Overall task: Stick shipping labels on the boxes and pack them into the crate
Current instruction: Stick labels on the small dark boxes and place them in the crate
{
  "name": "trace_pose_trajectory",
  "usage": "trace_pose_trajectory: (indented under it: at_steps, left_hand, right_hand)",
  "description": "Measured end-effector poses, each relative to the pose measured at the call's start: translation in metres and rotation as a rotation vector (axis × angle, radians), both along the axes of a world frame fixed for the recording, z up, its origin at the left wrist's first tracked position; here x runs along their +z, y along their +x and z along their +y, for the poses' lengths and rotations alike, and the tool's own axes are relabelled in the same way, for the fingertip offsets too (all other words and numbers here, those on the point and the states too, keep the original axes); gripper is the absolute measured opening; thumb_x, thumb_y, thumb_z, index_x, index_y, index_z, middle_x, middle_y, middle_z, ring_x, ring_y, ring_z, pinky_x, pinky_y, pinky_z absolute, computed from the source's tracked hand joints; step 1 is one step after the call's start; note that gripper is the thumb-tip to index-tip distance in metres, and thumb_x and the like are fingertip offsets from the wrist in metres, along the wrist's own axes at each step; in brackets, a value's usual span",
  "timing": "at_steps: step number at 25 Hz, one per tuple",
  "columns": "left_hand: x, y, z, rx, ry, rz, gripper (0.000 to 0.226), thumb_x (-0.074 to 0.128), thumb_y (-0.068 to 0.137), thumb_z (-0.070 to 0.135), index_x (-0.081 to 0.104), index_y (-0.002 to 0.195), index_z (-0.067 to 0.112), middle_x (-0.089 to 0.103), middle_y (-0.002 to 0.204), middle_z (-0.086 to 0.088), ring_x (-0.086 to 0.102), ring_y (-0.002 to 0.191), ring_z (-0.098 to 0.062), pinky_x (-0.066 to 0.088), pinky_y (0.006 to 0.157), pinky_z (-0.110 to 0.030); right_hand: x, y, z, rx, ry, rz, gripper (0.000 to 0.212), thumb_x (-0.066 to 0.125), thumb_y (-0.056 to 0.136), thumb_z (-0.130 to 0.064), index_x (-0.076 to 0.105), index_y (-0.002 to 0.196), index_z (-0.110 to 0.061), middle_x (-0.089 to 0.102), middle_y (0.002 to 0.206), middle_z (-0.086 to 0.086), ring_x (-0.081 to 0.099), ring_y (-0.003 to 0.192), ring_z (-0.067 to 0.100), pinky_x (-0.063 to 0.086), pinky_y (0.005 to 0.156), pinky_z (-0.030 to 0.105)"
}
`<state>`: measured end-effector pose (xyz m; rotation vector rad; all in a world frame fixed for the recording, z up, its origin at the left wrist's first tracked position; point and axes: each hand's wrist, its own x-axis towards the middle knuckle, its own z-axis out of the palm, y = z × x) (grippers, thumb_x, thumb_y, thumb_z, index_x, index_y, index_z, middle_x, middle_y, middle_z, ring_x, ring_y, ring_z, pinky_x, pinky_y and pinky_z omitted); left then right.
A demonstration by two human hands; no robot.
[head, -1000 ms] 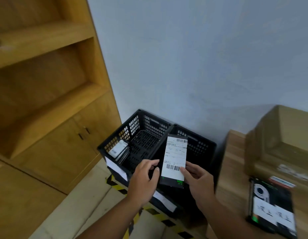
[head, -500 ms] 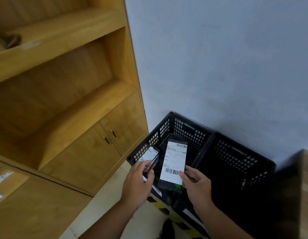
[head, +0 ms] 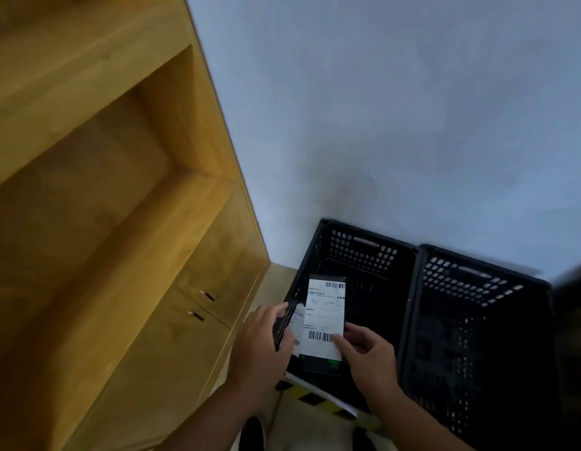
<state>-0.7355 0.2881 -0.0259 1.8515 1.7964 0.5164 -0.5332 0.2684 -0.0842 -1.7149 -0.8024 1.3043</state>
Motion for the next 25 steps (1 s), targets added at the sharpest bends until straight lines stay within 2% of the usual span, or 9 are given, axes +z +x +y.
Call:
trace_pose_trajectory:
  at_steps: [2, 6, 10, 18, 21, 25]
  left_hand:
    - [-0.024, -0.023, 0.025, -0.113, 0.003, 0.038, 0.040, 0.052, 0.098, 0.036, 0.053, 0.138, 0.030, 0.055, 0.124, 0.017, 0.051, 0.114, -0.005, 0.045, 0.094, -0.025]
    - [-0.081, -0.056, 0.055, -0.278, -0.020, 0.075, 0.042, 0.051, 0.098, 0.035, 0.052, 0.139, 0.025, 0.055, 0.129, 0.009, 0.051, 0.118, -0.012, 0.046, 0.099, -0.033]
    - [-0.142, -0.074, 0.078, -0.303, -0.044, 0.040, 0.043, 0.053, 0.098, 0.033, 0.052, 0.140, 0.025, 0.055, 0.130, 0.008, 0.051, 0.119, -0.012, 0.045, 0.100, -0.034]
    - [-0.220, -0.078, 0.116, -0.268, -0.028, -0.028, 0.040, 0.058, 0.098, 0.026, 0.055, 0.137, 0.024, 0.055, 0.125, 0.010, 0.051, 0.116, -0.009, 0.048, 0.096, -0.033]
    - [-0.231, -0.087, 0.120, -0.255, -0.048, -0.024, 0.040, 0.058, 0.097, 0.024, 0.055, 0.138, 0.024, 0.055, 0.123, 0.011, 0.051, 0.116, -0.009, 0.050, 0.096, -0.034]
    - [-0.235, -0.101, 0.125, -0.238, -0.045, -0.011, 0.039, 0.058, 0.097, 0.024, 0.056, 0.136, 0.025, 0.055, 0.123, 0.011, 0.051, 0.116, -0.008, 0.052, 0.094, -0.034]
  right_hand:
    - [-0.022, -0.030, 0.005, -0.093, -0.017, -0.019, 0.031, 0.078, 0.087, -0.015, 0.072, 0.117, -0.015, 0.075, 0.097, 0.000, 0.073, 0.088, 0.014, 0.062, 0.080, 0.032]
    - [-0.079, -0.077, 0.008, -0.263, -0.053, -0.032, 0.031, 0.078, 0.087, -0.013, 0.071, 0.118, -0.011, 0.075, 0.100, 0.001, 0.074, 0.091, 0.017, 0.062, 0.084, 0.039]
    - [-0.143, -0.094, 0.020, -0.338, -0.078, -0.057, 0.028, 0.079, 0.086, -0.014, 0.072, 0.113, -0.018, 0.075, 0.101, -0.001, 0.074, 0.088, 0.010, 0.063, 0.082, 0.035]
    - [-0.253, -0.086, 0.055, -0.211, -0.211, -0.199, 0.031, 0.081, 0.085, -0.015, 0.071, 0.114, -0.010, 0.073, 0.095, -0.003, 0.071, 0.089, 0.012, 0.061, 0.086, 0.038]
    - [-0.271, -0.092, 0.062, -0.145, -0.278, -0.235, 0.034, 0.082, 0.083, -0.013, 0.069, 0.114, -0.007, 0.072, 0.094, -0.002, 0.068, 0.085, 0.010, 0.058, 0.081, 0.030]
    - [-0.276, -0.095, 0.069, -0.039, -0.344, -0.395, 0.022, 0.083, 0.083, -0.020, 0.072, 0.100, -0.012, 0.075, 0.097, 0.003, 0.064, 0.076, 0.007, 0.055, 0.072, 0.025]
